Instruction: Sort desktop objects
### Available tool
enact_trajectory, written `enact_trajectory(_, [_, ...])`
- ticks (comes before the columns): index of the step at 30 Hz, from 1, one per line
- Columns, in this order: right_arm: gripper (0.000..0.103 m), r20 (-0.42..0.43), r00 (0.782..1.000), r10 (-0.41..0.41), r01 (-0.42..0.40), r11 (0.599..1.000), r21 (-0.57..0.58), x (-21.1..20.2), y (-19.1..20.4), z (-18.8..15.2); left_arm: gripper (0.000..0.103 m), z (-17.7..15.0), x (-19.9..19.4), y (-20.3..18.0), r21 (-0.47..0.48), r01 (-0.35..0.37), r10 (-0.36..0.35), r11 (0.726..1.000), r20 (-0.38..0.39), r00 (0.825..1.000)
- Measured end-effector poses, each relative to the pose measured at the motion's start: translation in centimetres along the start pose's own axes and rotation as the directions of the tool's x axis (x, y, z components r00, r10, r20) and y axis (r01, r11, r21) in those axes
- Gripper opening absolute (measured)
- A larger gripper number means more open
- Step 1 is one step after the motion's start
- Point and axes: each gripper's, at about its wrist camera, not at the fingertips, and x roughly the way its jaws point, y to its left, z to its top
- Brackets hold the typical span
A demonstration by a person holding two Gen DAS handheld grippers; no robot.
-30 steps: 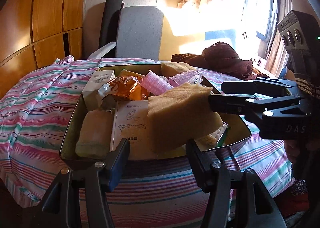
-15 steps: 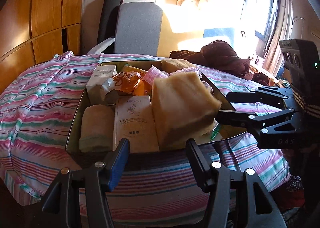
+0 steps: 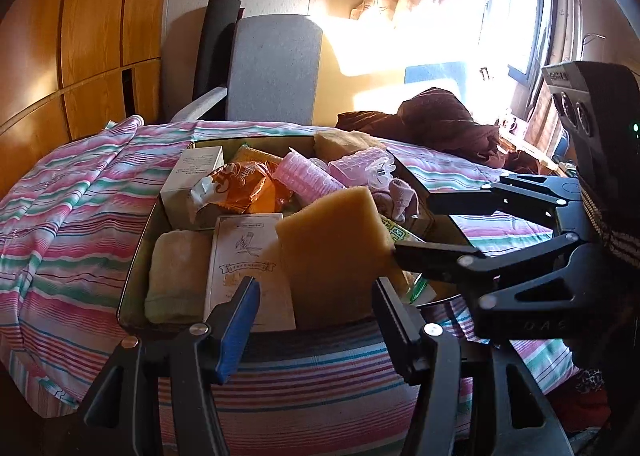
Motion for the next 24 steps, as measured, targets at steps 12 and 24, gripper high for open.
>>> enact_trajectory(12, [0.067, 0.004, 1.0, -0.005, 0.005, 0.996, 0.092, 1.3, -2.3, -0.1, 0.058, 0.7, 1.6, 0.0, -0.003, -0.045, 0.045, 0.999, 0.025, 0.999])
enact_trajectory(24, [0.072, 0.062, 0.991, -0.122, 0.103, 0.963, 0.25, -0.7, -1.6, -0.9, 0.063, 0.2, -1.1, 1.2, -0.094, -0.085, 0.093, 0.992, 0.088, 0.992])
